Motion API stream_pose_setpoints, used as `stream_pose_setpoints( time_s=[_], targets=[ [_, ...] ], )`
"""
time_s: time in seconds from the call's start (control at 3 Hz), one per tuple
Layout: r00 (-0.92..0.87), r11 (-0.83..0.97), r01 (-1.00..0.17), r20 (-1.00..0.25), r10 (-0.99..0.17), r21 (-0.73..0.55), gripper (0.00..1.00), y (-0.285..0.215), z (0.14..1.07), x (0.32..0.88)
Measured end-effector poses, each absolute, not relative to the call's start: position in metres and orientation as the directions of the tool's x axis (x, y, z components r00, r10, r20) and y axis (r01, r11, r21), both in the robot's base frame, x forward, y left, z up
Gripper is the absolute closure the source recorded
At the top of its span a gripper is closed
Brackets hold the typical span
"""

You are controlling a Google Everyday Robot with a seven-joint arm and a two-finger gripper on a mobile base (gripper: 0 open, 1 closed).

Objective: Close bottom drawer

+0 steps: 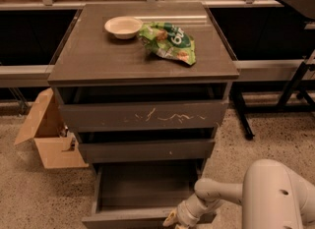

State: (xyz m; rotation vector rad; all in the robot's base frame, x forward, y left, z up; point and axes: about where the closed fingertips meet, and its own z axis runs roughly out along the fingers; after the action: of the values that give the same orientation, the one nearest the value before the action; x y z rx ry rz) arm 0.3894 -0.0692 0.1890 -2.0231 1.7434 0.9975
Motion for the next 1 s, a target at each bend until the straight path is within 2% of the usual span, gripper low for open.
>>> stream_pose_setpoints(
  time_s=[0.33, 1.0],
  targets=[
    [0.027, -0.228, -0.949, -0.665, -0.746, 0.217, 0.0, -0.071, 0.187, 0.39],
    [0.014, -0.223, -0.951, -0.69, -0.724, 0.215, 0.0, -0.093, 0.171, 0.418]
  ],
)
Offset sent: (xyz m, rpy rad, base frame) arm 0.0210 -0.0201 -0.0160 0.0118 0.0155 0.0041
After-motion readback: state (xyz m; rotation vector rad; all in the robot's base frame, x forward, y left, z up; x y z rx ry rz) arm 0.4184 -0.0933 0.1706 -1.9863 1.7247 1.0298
